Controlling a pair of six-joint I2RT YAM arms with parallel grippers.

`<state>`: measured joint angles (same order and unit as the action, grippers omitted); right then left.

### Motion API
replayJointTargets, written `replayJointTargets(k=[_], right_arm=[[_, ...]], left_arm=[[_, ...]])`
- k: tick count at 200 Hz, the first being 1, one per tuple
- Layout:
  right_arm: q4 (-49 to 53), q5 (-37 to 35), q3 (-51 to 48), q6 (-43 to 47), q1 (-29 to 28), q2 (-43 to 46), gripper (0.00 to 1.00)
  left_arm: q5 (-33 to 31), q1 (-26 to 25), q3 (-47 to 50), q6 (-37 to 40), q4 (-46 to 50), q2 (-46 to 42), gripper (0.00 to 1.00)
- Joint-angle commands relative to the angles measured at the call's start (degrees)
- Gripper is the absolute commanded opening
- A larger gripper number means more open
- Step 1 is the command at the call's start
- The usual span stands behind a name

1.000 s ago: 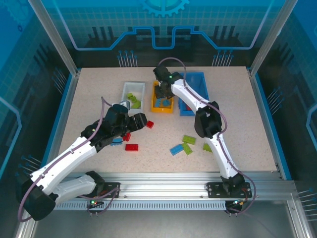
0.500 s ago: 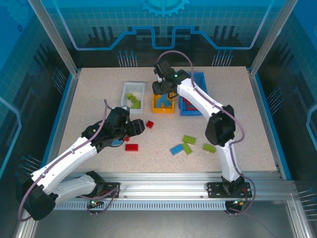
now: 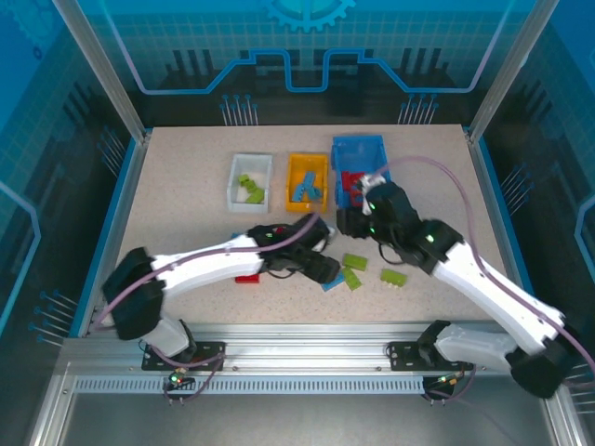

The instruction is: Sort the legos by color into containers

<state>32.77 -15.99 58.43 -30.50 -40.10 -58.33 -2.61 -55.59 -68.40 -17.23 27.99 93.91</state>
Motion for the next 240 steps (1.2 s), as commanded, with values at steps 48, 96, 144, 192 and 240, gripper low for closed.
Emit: replayJointTargets(k=[48, 96, 144, 192, 240], right_arm=[[12.8, -4.9, -7.7, -10.7, -0.5, 35.1, 0.75], [14.8, -7.5, -3.9, -10.3, -0.5, 39.2, 0.76], [12.1, -5.1, -1.1, -10.4, -0.5, 39.2, 0.77], [14.2, -5.5, 3.4, -10.1, -0.6, 37.4, 0.77], [13.9, -5.5, 2.5, -10.3, -0.6, 36.7, 0.77]], left_arm=[[1.6, -2.5, -20.7, 25.8, 3.8, 22.3, 0.86], [3.1, -6.9, -22.5, 36.2, -4.3, 24.4, 0.87], [5.7, -6.9, -27.9, 41.4, -8.6, 31.0, 0.86], [8.9, -6.9, -36.3, 42.4, -4.6, 38.1, 0.7], [10.3, -7.5, -37.6, 42.5, -3.2, 40.3, 0.38]])
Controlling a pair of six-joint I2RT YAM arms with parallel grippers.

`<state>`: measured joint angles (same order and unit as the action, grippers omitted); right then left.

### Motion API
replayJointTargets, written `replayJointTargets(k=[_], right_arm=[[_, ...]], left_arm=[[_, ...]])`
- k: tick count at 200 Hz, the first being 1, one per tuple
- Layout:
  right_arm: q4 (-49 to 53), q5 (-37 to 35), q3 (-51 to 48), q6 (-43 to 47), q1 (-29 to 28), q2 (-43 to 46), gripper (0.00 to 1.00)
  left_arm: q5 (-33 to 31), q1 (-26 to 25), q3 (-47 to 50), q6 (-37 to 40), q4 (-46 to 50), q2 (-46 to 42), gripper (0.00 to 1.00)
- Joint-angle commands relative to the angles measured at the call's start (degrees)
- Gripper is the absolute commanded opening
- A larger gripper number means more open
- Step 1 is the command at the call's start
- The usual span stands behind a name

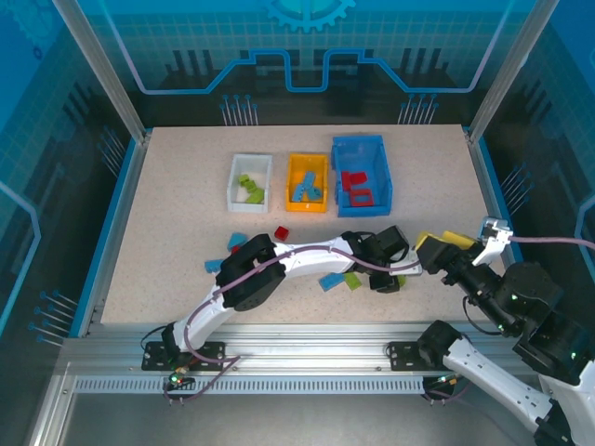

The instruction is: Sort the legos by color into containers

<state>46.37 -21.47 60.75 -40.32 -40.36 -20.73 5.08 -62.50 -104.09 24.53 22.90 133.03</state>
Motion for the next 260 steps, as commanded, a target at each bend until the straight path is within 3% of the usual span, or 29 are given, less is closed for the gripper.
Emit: replayJointTargets(k=[1, 62, 98, 126, 169, 211, 260], right_arm=[[0.3, -0.1, 0.2, -0.5, -0.3, -0.9, 0.77], [0.1, 0.7, -0.3, 0.0, -0.3, -2.3, 0.76], [-1.9, 3.8, -0.1, 1.9, -0.3, -3.4, 0.75], [-4.9, 10.9, 1.3, 5.4, -0.3, -10.8, 0.74], [-14.4, 19.6, 1.9, 6.8, -2.3, -28.8, 0.73], [-22.9, 14.6, 8.3, 11.2, -11.1, -46.5, 0.72], [-27.3, 11.0, 12.9, 13.8, -13.9, -58.9, 0.72]], left_arm=[[2.7, -0.6, -2.0, 0.7, 1.9, 1.2, 0.38], [0.7, -0.8, 0.7, -2.4, -1.7, -1.6, 0.22], [-0.5, 3.2, 10.7, -11.4, -7.8, -13.9, 0.2], [-1.2, 11.4, 22.1, -21.9, -11.4, -27.8, 0.21], [-2.0, 31.3, 31.2, -34.6, -6.5, -40.0, 0.21], [0.7, 48.3, 26.6, -42.4, 0.2, -34.6, 0.21], [4.6, 55.1, 13.4, -44.9, 4.9, -19.4, 0.21]])
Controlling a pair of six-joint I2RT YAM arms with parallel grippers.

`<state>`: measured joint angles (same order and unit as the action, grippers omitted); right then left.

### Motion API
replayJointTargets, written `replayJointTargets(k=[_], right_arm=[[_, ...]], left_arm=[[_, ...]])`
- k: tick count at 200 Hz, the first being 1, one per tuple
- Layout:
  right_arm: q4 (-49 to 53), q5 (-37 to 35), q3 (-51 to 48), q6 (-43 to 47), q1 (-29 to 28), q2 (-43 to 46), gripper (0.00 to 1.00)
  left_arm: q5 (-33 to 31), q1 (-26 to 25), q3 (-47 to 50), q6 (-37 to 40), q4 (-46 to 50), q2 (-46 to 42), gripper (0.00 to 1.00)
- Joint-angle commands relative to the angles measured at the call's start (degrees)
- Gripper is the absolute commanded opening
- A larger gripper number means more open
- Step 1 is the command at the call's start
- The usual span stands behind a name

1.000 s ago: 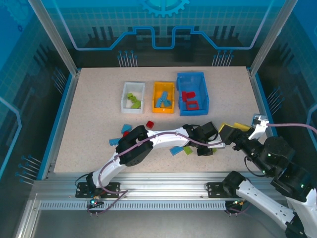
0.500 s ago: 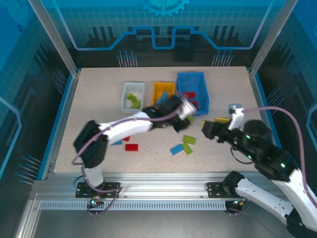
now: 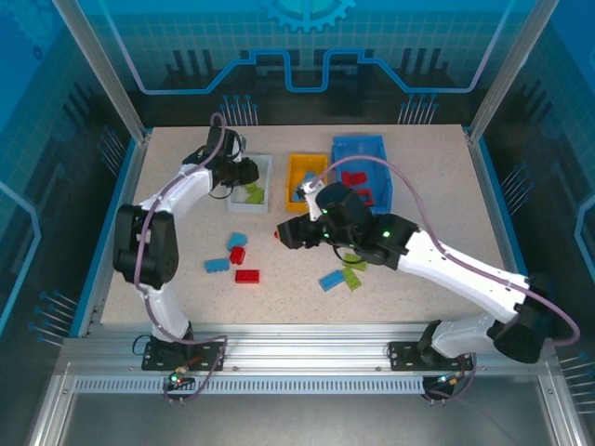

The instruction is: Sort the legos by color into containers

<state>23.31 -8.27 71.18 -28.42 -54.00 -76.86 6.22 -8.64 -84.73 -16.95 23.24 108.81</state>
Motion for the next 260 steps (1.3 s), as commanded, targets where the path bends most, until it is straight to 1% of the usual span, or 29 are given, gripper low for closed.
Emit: replayJointTargets(k=[1, 29, 48, 67, 97, 129, 147, 159, 179, 206, 224, 238, 249, 260], right_arm=[[-4.3, -2.2, 2.5, 1.9, -0.2, -2.8, 0.72], [-5.4, -2.0, 1.8, 1.5, -0.2, -4.0, 0.72], [-5.6, -1.7, 0.7, 1.1, 0.2, -4.0, 0.72], [-5.7, -1.0, -0.5, 1.0, 0.8, -4.3, 0.72], [-2.4, -0.4, -1.3, 2.7, 3.4, -6.4, 0.73], [2.8, -0.6, 0.5, 6.5, 5.0, -12.4, 0.75], [7.9, -1.0, 5.7, 6.7, 5.0, -20.2, 0.75], [9.4, -0.3, 9.1, 7.9, 4.5, -25.3, 0.76], [11.5, -2.4, 14.3, 12.0, 3.7, -32.4, 0.8], [17.4, -5.9, 22.9, 17.3, 4.6, -42.0, 0.82], [19.4, -6.8, 27.2, 19.8, 5.4, -46.6, 0.83], [20.4, -5.3, 30.1, 21.3, 6.1, -49.5, 0.82], [21.4, -4.9, 32.4, 22.0, 6.4, -51.6, 0.81], [22.4, -5.2, 34.8, 22.6, 6.6, -53.4, 0.77]], left_arm=[[3.5, 1.3, -6.2, -3.5, 4.6, 5.0, 0.21], [5.7, 1.9, -11.1, -4.3, 4.9, 10.7, 0.23], [5.9, 1.9, -12.8, -4.7, 5.0, 12.6, 0.25], [6.3, 1.9, -12.8, -4.9, 4.6, 13.0, 0.38], [7.0, 1.9, -10.5, -5.5, 3.9, 9.9, 0.52], [7.8, 1.8, -5.5, -6.9, 2.3, 3.3, 0.6], [7.7, 1.4, -1.1, -8.3, 0.9, -2.5, 0.64], [7.1, 0.7, 2.6, -8.9, 0.1, -7.2, 0.66], [6.2, -0.6, 9.9, -10.6, -0.5, -16.1, 0.68], [4.6, -2.8, 21.1, -13.1, -1.3, -29.8, 0.69], [4.4, -3.7, 27.0, -15.3, -0.4, -38.9, 0.7], [5.1, -4.3, 31.1, -17.5, 0.2, -45.6, 0.71], [5.8, -4.8, 34.1, -19.7, 0.7, -51.0, 0.72], [6.1, -5.3, 36.6, -21.4, 1.8, -56.3, 0.74]])
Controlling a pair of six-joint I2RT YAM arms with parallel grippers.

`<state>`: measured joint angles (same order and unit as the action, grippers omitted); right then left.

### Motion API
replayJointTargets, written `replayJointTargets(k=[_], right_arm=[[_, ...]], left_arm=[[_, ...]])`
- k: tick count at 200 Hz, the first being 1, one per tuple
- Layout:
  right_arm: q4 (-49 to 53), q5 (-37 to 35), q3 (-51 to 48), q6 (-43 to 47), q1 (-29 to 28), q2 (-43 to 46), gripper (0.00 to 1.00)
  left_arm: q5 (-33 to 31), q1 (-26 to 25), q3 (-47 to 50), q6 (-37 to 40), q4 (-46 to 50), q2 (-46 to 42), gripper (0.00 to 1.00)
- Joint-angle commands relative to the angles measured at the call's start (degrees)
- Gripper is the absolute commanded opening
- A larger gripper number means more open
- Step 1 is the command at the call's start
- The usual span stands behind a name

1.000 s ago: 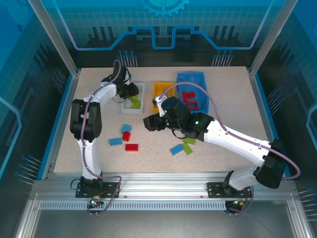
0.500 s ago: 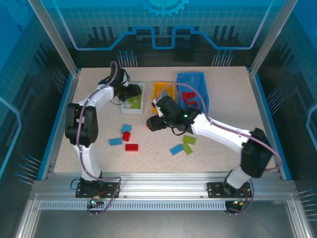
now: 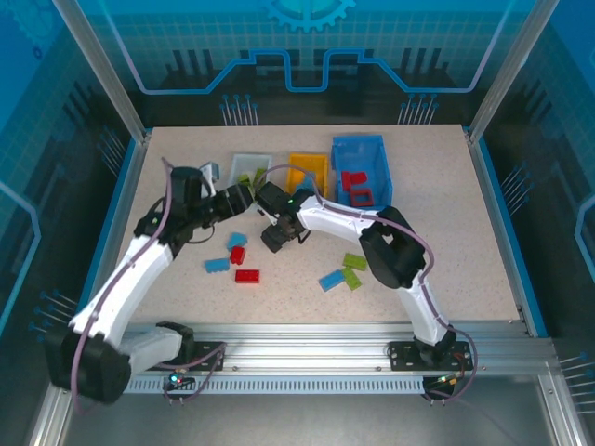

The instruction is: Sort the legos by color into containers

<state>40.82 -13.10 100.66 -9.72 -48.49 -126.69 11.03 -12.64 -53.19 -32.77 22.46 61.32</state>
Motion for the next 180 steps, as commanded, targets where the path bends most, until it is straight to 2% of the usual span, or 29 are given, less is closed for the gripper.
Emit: replayJointTargets(k=[1, 36, 64, 90, 143, 161, 180], right_arm=[[4.9, -0.4, 5.5, 4.0, 1.1, -3.7, 0.77], [5.3, -0.4, 9.1, 4.4, 1.4, -6.3, 0.61], [6.6, 0.0, 11.6, 4.4, 1.5, -8.9, 0.5], [5.4, 0.1, 9.4, 3.5, 1.5, -6.9, 0.4], [1.6, -2.1, -0.5, 1.3, 1.6, 6.7, 0.33], [0.0, -3.6, -5.8, -0.1, 2.5, 13.8, 0.33], [-0.8, -6.1, -12.0, -2.5, 5.5, 22.0, 0.33]], left_arm=[[1.3, -1.3, 5.2, -5.8, 2.7, -9.3, 0.74], [1.0, -1.6, 8.3, -7.0, 9.3, -19.9, 0.76], [1.9, -1.6, 8.3, -6.9, 11.8, -21.6, 0.75], [2.7, -1.6, 7.4, -6.9, 11.2, -21.4, 0.75], [5.2, -3.2, 5.7, -8.2, 6.6, -18.0, 0.75], [5.0, -5.5, 5.0, -9.2, 4.3, -16.7, 0.75], [3.3, -10.6, 3.7, -9.7, 0.9, -13.7, 0.75]])
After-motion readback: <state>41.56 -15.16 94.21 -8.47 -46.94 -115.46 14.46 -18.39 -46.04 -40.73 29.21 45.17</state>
